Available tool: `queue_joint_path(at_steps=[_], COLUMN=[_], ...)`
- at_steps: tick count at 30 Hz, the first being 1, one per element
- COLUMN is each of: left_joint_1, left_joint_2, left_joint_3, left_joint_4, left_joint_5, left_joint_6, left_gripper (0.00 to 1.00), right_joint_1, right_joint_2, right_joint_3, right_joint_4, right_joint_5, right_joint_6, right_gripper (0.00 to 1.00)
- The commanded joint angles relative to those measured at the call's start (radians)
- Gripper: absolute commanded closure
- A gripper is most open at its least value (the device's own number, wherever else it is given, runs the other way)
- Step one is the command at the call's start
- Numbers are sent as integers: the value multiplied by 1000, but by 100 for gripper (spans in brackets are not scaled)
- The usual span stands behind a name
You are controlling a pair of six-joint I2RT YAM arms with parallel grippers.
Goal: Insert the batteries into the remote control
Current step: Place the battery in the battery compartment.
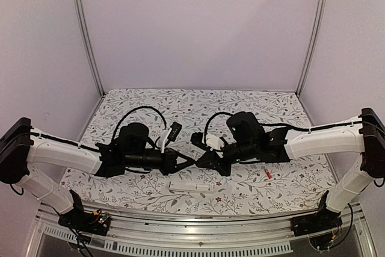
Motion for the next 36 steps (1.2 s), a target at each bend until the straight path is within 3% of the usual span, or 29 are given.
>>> queue_joint_path(at_steps=[1,10,11,14,16,30,36], left_joint_1=[-9,-9,-9,-5,-2,111,136], left_joint_2=[14,15,13,3,-15,-239,-270], left_joint_3=[16,16,17,33,41,-70,-87], left_joint_4=[0,-6,-11,-59,-103,-336,-342], left_joint_5=[16,14,15,14,-8,-302,-320], left_joint_6=[11,11,11,38,58,12,18], left_gripper=[100,99,89,45,36,26,26], right_joint_1=[2,1,1,1,1,79,96], right_joint_2=[-15,-11,-11,-5,6,211,220], right_joint_3=[19,11,10,12,17,129,168], right_joint_4=[-6,-39,-44,-69,-96,-317,-391], right_joint_5=[7,38,43,63,73,210,244], right_joint_6=[-10,-14,-13,-13,-14,-52,-88], right_gripper=[100,100,100,100,100,100,100])
